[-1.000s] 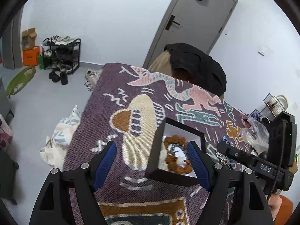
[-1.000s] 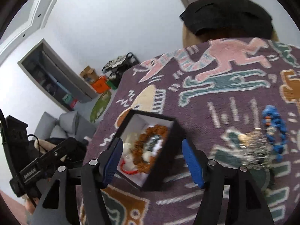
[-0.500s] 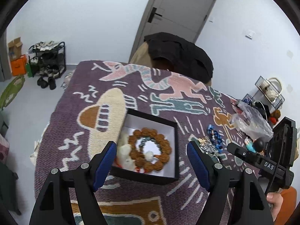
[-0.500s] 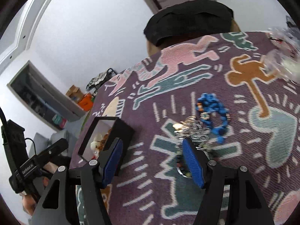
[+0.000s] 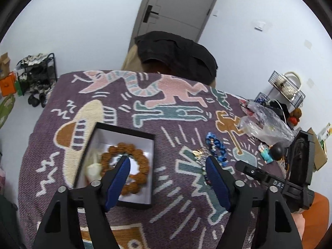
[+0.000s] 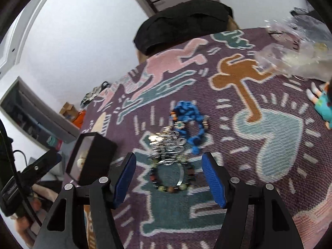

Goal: Organize jewelry
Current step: 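Move the left tool to the silver chain and the right tool to the blue bracelet, then grasp the silver chain with the left tool while the right tool grasps the blue bracelet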

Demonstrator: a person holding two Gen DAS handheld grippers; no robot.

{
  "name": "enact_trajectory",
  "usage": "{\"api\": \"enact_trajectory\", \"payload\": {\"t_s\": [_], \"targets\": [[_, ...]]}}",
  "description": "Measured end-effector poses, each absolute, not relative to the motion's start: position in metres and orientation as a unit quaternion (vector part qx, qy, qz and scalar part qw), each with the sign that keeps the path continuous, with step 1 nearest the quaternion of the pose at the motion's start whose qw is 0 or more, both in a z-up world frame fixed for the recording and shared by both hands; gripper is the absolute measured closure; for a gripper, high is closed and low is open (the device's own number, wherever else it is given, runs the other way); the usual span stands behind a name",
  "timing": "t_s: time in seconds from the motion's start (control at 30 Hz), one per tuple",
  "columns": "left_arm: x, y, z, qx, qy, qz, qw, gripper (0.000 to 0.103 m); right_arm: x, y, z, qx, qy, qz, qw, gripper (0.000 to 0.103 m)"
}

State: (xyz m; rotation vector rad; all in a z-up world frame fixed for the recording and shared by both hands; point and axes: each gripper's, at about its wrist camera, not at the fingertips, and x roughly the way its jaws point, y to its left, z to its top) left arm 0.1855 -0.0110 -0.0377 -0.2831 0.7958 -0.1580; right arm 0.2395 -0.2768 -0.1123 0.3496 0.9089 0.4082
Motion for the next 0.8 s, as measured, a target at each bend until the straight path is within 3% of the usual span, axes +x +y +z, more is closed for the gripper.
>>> {"api": "enact_trajectory", "payload": {"t_s": [0.47, 0.8], "targets": [[0.227, -0.075, -0.067, -0.13, 0.446, -0.122, 0.877, 0.05, 0.249, -0.319, -0.124, 0.207, 0.427, 0.163, 0.865, 0.04], [0.26, -0.098, -0.101, -0.15, 0.501, -0.125, 0.843, 0.061, 0.28, -0.308, -0.129, 0.192, 0.439, 0.151, 0.865, 0.053]]}}
